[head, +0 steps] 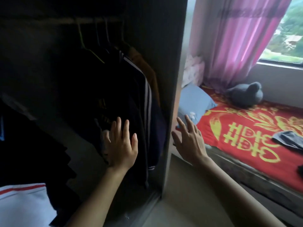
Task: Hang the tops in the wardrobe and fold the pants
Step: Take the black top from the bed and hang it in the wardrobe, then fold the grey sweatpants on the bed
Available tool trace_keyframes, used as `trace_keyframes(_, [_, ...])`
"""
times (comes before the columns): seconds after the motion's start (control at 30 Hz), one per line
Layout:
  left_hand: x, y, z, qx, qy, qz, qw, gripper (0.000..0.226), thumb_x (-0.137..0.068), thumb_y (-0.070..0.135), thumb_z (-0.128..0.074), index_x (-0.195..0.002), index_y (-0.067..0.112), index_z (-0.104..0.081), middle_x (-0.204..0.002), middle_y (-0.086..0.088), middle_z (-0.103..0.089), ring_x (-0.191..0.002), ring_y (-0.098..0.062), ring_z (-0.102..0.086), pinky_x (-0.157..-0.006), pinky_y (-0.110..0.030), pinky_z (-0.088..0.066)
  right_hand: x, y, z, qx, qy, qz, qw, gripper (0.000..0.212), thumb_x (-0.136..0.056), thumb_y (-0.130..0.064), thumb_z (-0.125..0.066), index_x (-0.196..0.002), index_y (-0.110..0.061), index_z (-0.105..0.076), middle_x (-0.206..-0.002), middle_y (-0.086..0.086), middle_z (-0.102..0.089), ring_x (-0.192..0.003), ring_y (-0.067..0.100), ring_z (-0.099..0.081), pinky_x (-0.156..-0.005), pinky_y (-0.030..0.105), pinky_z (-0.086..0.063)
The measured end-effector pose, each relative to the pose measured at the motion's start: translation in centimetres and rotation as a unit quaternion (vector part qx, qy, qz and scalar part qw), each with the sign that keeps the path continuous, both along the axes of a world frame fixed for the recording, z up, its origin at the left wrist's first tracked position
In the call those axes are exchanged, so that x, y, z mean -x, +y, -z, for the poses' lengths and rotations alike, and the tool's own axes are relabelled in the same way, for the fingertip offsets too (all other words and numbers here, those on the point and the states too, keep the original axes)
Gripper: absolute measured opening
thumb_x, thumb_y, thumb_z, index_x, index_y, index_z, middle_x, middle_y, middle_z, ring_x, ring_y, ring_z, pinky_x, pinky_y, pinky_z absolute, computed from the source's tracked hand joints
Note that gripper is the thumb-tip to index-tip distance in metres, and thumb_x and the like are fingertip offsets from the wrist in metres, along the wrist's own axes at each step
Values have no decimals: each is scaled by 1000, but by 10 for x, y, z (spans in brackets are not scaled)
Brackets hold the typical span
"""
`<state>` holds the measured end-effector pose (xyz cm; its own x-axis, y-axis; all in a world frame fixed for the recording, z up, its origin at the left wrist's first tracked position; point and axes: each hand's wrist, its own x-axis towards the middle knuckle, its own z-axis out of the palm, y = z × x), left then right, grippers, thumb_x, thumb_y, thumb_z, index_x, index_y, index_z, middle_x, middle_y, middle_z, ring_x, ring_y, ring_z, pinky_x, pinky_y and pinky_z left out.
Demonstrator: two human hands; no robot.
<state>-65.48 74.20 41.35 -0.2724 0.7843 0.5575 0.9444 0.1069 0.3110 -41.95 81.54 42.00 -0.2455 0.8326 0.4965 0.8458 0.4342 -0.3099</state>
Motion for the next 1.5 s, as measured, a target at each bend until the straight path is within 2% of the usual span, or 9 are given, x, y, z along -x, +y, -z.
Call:
trace_keyframes(0.13, [-70,13,6,27,12,50,998,63,-95,45,-33,-149,12,-36,-158,-14,-26,-146,-30,-25,-114,-57,-22,-72,-11,14,12,-22,55,998,72,-95,-51,-50,-155,-21,-26,-163,16,-12,-150,33,-16,-119,48,-23])
trace_keyframes(0.27, [-175,47,2,24,27,123,992,64,-95,42,-39,-150,11,-33,-158,-16,-27,-145,-33,-27,-112,-57,-23,-174,-21,23,3,-15,102,995,76,-93,-56,-47,-156,-20,-22,-164,18,-8,-150,35,-13,-120,50,-18])
trace_keyframes(0.4, [-320,82,10,23,27,210,977,64,-95,42,-40,-151,13,-31,-159,-16,-24,-144,-33,-27,-111,-56,-25,-309,-26,37,27,0,184,983,78,-93,-60,-44,-157,-21,-19,-164,15,-5,-151,33,-11,-121,49,-17])
trace_keyframes(0.57, [-512,111,20,61,33,331,941,66,-94,46,-38,-153,19,-25,-160,-14,-19,-145,-33,-23,-111,-58,-24,-487,-35,62,80,-6,292,953,82,-93,-62,-44,-157,-21,-13,-164,16,0,-151,36,-7,-120,54,-15])
trace_keyframes(0.7, [-615,130,35,96,74,399,909,67,-94,49,-36,-154,23,-20,-162,-10,-12,-146,-31,-18,-112,-59,-18,-591,-41,85,125,2,352,928,86,-92,-60,-47,-158,-21,-7,-164,16,6,-151,35,-2,-121,53,-11])
trace_keyframes(0.93, [-712,206,79,157,108,439,878,69,-93,50,-36,-154,22,-21,-162,-9,-11,-148,-27,-13,-116,-59,-15,-685,11,134,219,0,403,888,88,-92,-60,-44,-158,-20,-1,-163,16,14,-151,35,2,-122,51,-7])
trace_keyframes(1.13, [-789,320,105,169,116,463,862,67,-97,48,-42,-155,22,-19,-163,-9,-9,-149,-27,-11,-117,-56,-14,-750,106,156,238,-12,435,868,90,-92,-58,-46,-157,-23,4,-163,15,15,-152,32,4,-122,49,-3])
trace_keyframes(1.3, [-868,411,103,167,136,510,833,66,-97,50,-38,-154,21,-22,-162,-12,-13,-148,-31,-16,-116,-56,-19,-814,173,148,242,3,483,841,88,-93,-55,-47,-157,-22,3,-163,15,12,-152,32,1,-122,47,-7])
trace_keyframes(1.5, [-969,478,116,178,172,544,802,66,-95,51,-38,-152,19,-27,-160,-14,-18,-145,-33,-24,-113,-56,-25,-889,205,153,258,26,524,811,86,-93,-52,-50,-158,-21,-2,-164,17,4,-151,32,-5,-122,48,-14])
